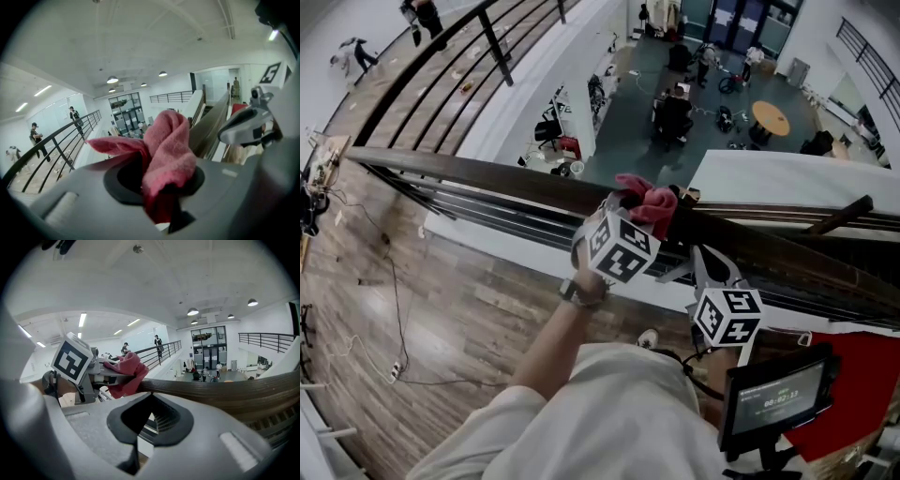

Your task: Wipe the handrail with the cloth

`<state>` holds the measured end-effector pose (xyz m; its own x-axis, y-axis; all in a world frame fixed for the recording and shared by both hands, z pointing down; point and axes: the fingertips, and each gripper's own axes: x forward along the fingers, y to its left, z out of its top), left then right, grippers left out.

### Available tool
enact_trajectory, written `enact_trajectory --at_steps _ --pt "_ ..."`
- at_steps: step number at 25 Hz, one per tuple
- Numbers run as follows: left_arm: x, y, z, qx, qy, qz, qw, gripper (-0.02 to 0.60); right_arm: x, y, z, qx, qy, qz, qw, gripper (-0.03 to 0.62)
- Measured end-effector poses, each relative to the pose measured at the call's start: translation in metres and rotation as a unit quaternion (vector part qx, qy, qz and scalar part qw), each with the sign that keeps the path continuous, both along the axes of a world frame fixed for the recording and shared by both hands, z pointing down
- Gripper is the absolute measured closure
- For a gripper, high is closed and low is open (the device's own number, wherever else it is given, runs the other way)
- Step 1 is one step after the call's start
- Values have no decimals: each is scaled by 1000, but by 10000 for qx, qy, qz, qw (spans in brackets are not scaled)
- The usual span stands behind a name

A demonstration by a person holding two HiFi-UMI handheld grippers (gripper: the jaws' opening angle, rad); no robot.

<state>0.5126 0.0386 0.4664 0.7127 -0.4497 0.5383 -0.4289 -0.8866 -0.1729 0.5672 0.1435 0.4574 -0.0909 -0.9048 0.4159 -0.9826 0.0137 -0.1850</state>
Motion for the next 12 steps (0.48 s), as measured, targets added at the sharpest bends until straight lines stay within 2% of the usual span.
enact_trajectory --at_steps 3,8,12 --pt "-16 -8 5 -6 21 -29 10000 451 -13 -9 2 13 35 -10 10000 591" --pt "-16 -13 -5 -26 4 -78 10000 451 -11 -14 -12 27 58 -55 10000 591" --pt "-32 -21 -3 22 -11 -104 9999 451 -27 -21 -13 49 95 -85 9999 591"
